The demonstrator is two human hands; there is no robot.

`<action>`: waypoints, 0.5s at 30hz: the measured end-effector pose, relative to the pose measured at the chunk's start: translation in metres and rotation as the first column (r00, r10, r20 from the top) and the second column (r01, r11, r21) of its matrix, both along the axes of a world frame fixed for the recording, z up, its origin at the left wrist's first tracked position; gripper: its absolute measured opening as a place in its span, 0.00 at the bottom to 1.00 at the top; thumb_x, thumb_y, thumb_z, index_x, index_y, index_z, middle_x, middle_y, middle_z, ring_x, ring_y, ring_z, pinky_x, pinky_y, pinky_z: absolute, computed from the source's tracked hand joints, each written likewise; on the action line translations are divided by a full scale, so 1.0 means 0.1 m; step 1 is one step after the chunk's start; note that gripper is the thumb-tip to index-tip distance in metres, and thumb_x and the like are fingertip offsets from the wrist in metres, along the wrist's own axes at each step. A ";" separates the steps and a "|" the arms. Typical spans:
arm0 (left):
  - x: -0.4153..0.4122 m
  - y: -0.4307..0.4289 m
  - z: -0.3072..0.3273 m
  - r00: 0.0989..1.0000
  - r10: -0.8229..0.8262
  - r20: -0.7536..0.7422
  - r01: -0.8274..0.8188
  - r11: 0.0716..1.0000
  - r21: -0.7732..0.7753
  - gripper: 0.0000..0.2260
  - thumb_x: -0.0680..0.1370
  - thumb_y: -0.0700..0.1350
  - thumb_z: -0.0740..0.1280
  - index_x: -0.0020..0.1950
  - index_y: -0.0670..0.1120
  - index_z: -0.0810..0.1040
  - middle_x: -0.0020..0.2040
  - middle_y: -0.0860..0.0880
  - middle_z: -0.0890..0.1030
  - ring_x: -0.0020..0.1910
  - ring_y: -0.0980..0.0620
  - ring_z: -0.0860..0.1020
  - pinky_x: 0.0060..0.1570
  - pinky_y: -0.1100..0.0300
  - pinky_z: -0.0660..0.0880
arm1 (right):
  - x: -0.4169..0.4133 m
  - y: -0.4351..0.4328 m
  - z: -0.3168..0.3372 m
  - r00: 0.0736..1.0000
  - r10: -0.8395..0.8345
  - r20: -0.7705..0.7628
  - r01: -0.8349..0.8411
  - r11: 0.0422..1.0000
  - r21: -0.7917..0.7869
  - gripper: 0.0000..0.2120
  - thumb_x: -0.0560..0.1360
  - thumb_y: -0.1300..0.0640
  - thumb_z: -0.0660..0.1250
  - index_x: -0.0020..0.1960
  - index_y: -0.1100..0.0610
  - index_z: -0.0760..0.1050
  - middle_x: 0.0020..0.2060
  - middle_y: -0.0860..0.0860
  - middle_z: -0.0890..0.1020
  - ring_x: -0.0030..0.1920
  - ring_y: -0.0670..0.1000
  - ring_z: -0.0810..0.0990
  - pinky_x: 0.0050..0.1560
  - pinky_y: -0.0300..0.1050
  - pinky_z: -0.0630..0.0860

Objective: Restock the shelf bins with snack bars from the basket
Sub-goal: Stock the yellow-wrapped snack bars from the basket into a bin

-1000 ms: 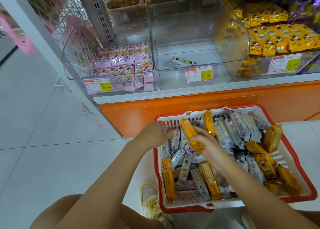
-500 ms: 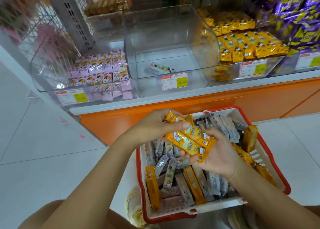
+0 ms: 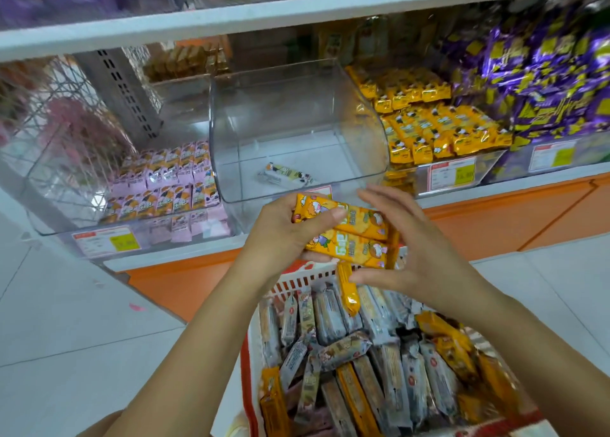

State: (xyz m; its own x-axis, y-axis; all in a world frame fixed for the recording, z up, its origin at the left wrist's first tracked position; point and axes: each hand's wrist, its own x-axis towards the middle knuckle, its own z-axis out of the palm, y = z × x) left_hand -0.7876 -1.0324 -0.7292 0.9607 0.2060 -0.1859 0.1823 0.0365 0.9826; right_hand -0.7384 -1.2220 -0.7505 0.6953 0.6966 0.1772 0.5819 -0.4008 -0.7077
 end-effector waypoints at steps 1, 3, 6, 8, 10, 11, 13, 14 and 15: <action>0.03 0.00 0.03 1.000 0.010 0.022 -0.010 1.000 0.002 0.11 0.73 0.45 0.72 0.53 0.44 0.79 0.44 0.46 0.84 0.39 0.53 0.84 0.29 0.63 0.78 | 0.04 0.00 0.02 0.988 0.030 0.154 -0.022 0.998 -0.056 0.40 0.67 0.39 0.72 0.74 0.41 0.58 0.68 0.36 0.60 0.66 0.28 0.59 0.59 0.19 0.59; 0.10 -0.03 0.09 0.997 0.016 0.075 -0.016 1.000 -0.001 0.11 0.72 0.47 0.71 0.52 0.46 0.79 0.41 0.49 0.84 0.39 0.53 0.83 0.30 0.63 0.78 | 0.14 0.01 0.07 0.932 0.029 0.362 0.002 0.996 -0.086 0.38 0.70 0.43 0.71 0.76 0.48 0.60 0.66 0.43 0.65 0.63 0.36 0.65 0.59 0.22 0.60; 0.22 -0.05 0.17 0.984 0.061 0.170 -0.061 0.998 -0.006 0.15 0.72 0.52 0.66 0.54 0.45 0.78 0.39 0.52 0.83 0.41 0.53 0.83 0.38 0.62 0.80 | 0.30 -0.01 0.18 0.919 -0.097 0.381 0.073 0.994 0.077 0.35 0.71 0.50 0.74 0.73 0.50 0.64 0.63 0.48 0.71 0.59 0.39 0.68 0.57 0.22 0.63; 0.29 0.00 0.16 0.959 0.122 0.256 -0.167 0.972 0.164 0.19 0.75 0.57 0.66 0.58 0.45 0.78 0.45 0.52 0.83 0.47 0.56 0.82 0.48 0.66 0.78 | 0.44 -0.04 0.28 0.878 -0.211 0.430 0.122 0.967 0.224 0.31 0.71 0.53 0.73 0.71 0.54 0.67 0.62 0.52 0.72 0.60 0.41 0.68 0.57 0.23 0.63; 0.33 0.09 0.10 0.942 0.149 0.300 -0.278 0.847 0.453 0.21 0.75 0.60 0.63 0.60 0.48 0.78 0.50 0.57 0.82 0.49 0.64 0.78 0.49 0.75 0.70 | 0.69 -0.05 0.34 0.823 -0.325 0.465 0.197 0.932 0.303 0.27 0.72 0.53 0.71 0.69 0.57 0.69 0.61 0.56 0.73 0.60 0.44 0.68 0.57 0.26 0.63; 0.34 0.12 0.06 0.940 0.156 0.302 -0.309 0.765 0.566 0.19 0.76 0.58 0.64 0.61 0.49 0.78 0.53 0.57 0.81 0.50 0.65 0.76 0.46 0.79 0.67 | 0.86 -0.05 0.37 0.805 -0.383 0.453 0.253 0.912 0.322 0.26 0.73 0.52 0.69 0.69 0.56 0.69 0.60 0.57 0.73 0.59 0.46 0.69 0.57 0.30 0.64; 0.36 0.18 -0.04 0.951 0.136 0.277 -0.298 0.642 0.706 0.14 0.79 0.50 0.64 0.62 0.47 0.78 0.57 0.53 0.80 0.51 0.64 0.73 0.43 0.84 0.62 | 1.23 -0.01 0.42 0.768 -0.500 0.400 0.397 0.862 0.316 0.25 0.73 0.51 0.68 0.69 0.54 0.70 0.57 0.58 0.75 0.58 0.55 0.71 0.56 0.42 0.66; 0.38 0.20 -0.09 0.962 0.117 0.246 -0.265 0.614 0.744 0.13 0.79 0.47 0.64 0.62 0.46 0.77 0.59 0.51 0.80 0.50 0.62 0.74 0.44 0.83 0.62 | 1.44 0.01 0.43 0.752 -0.544 0.373 0.468 0.839 0.279 0.25 0.73 0.51 0.68 0.68 0.54 0.70 0.56 0.59 0.76 0.58 0.59 0.71 0.57 0.47 0.65; 0.39 0.21 -0.13 0.973 0.093 0.211 -0.224 0.602 0.767 0.13 0.79 0.45 0.64 0.63 0.46 0.77 0.59 0.50 0.80 0.50 0.60 0.75 0.45 0.80 0.64 | 1.66 0.05 0.43 0.742 -0.576 0.342 0.527 0.817 0.232 0.24 0.74 0.51 0.68 0.68 0.54 0.70 0.56 0.61 0.76 0.59 0.61 0.71 0.58 0.49 0.65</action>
